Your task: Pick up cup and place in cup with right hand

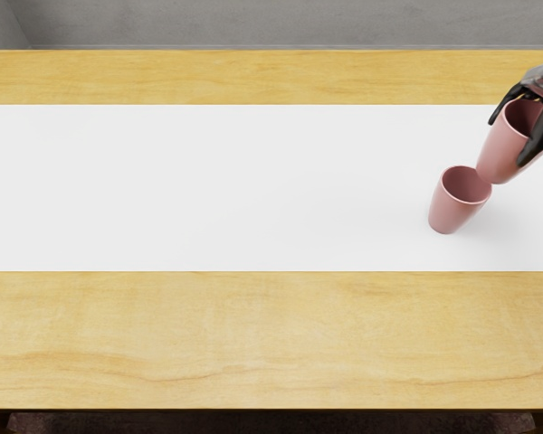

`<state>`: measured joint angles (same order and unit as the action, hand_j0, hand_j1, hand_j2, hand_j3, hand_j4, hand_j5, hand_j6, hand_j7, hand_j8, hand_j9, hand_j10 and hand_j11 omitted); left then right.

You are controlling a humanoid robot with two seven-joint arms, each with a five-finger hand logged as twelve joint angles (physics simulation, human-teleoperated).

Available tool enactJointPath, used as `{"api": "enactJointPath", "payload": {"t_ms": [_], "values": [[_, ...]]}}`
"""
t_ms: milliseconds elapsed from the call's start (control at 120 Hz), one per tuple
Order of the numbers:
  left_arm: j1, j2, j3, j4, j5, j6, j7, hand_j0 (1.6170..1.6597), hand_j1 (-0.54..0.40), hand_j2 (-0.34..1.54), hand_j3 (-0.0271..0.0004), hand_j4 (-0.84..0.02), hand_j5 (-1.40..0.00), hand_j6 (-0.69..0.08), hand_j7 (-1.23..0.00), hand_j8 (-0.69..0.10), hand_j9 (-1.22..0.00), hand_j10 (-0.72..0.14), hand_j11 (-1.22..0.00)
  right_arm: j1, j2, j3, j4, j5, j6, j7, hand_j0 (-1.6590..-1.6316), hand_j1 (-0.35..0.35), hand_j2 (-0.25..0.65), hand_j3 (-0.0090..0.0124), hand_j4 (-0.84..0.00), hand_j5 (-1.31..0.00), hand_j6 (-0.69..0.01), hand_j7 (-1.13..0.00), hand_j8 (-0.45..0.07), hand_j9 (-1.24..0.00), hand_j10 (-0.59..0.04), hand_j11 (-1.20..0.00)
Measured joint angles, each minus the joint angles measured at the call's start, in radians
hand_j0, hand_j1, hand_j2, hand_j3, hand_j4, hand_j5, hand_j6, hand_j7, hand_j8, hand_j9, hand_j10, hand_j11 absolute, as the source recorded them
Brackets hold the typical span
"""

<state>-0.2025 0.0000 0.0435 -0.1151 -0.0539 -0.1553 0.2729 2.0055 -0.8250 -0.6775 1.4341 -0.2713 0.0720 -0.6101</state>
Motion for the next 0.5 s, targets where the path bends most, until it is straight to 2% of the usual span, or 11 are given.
{"api": "enactJointPath", "payload": {"t_ms": [92, 100, 108, 117, 342, 350, 450, 483, 500], "values": [[0.0, 0.0, 0.0, 0.0, 0.0, 0.0, 0.0, 1.6581, 0.349, 0.0, -0.0002, 0.0, 0.0, -0.001, 0.0, 0.0, 0.0, 0.0, 0.0, 0.003, 0.006, -0.003, -0.003, 0.001, -0.001, 0.0, -1.6459, 0.022, -0.156, -0.0001, -0.483, -0.74, -0.28, -0.72, -0.197, -0.76, -0.369, -0.81], [0.0, 0.0, 0.0, 0.0, 0.0, 0.0, 0.0, 1.6581, 0.349, 0.0, -0.0002, 0.0, 0.0, -0.001, 0.0, 0.0, 0.0, 0.0, 0.0, 0.004, 0.007, -0.004, -0.004, 0.001, -0.001, 0.0, -1.6459, 0.024, -0.156, 0.0002, -0.487, -0.74, -0.263, -0.72, -0.202, -0.76, -0.371, -0.81], [0.0, 0.0, 0.0, 0.0, 0.0, 0.0, 0.0, 1.6581, 0.349, 0.0, -0.0002, 0.0, 0.0, -0.001, 0.0, 0.0, 0.0, 0.0, 0.0, 0.004, 0.007, -0.004, -0.004, 0.001, -0.001, 0.0, -1.6458, 0.023, -0.154, -0.0003, -0.484, -0.74, -0.272, -0.72, -0.199, -0.76, -0.367, -0.81], [0.0, 0.0, 0.0, 0.0, 0.0, 0.0, 0.0, 1.6581, 0.349, 0.0, -0.0002, 0.0, 0.0, -0.001, 0.0, 0.0, 0.0, 0.0, 0.0, 0.004, 0.007, -0.005, -0.004, 0.001, -0.001, 0.0, -1.6457, 0.016, -0.15, 0.0001, -0.48, -0.74, -0.27, -0.72, -0.199, -0.76, -0.367, -0.81], [0.0, 0.0, 0.001, -0.001, -0.001, 0.0, 0.0, 1.6581, 0.349, 0.0, -0.0003, 0.0, 0.0, -0.001, 0.0, 0.0, 0.0, 0.0, 0.0, 0.012, 0.022, -0.025, -0.009, 0.0, -0.009, 0.0, -1.6464, 0.013, -0.152, 0.0001, -0.487, -0.73, -0.276, -0.71, -0.2, -0.75, -0.371, -0.8], [0.0, 0.0, 0.001, -0.001, -0.001, 0.0, 0.0, 1.6581, 0.349, 0.0, -0.0003, 0.0, 0.0, -0.001, 0.0, 0.0, 0.0, 0.0, 0.0, 0.013, 0.022, -0.027, -0.009, 0.001, -0.009, 0.0, -1.6464, 0.012, -0.153, 0.0006, -0.487, -0.73, -0.275, -0.71, -0.201, -0.75, -0.371, -0.8], [0.0, 0.0, 0.001, -0.001, -0.001, 0.0, 0.0, 1.6581, 0.349, 0.0, -0.0003, 0.0, 0.0, -0.001, 0.0, 0.0, 0.0, 0.0, 0.0, 0.026, 0.026, -0.038, -0.012, 0.001, -0.01, 0.0, -1.6464, 0.011, -0.154, -0.0001, -0.49, -0.73, -0.279, -0.71, -0.203, -0.75, -0.373, -0.79], [0.0, 0.0, 0.001, -0.001, -0.001, 0.0, 0.0, 1.6581, 0.349, 0.0, -0.0003, 0.0, 0.0, -0.001, 0.0, 0.0, 0.0, 0.0, 0.0, 0.032, 0.03, -0.044, -0.013, 0.002, -0.01, 0.0, -1.6465, 0.011, -0.154, 0.0008, -0.489, -0.73, -0.274, -0.71, -0.202, -0.75, -0.373, -0.8], [0.0, 0.0, 0.001, -0.001, -0.001, 0.0, 0.0, 1.6581, 0.349, 0.0, -0.0003, 0.0, 0.0, -0.001, 0.0, 0.0, 0.0, 0.0, 0.0, 0.036, 0.033, -0.049, -0.014, 0.004, -0.01, 0.0, -1.6465, 0.012, -0.154, 0.0, -0.489, -0.73, -0.277, -0.72, -0.201, -0.75, -0.373, -0.8]]}}
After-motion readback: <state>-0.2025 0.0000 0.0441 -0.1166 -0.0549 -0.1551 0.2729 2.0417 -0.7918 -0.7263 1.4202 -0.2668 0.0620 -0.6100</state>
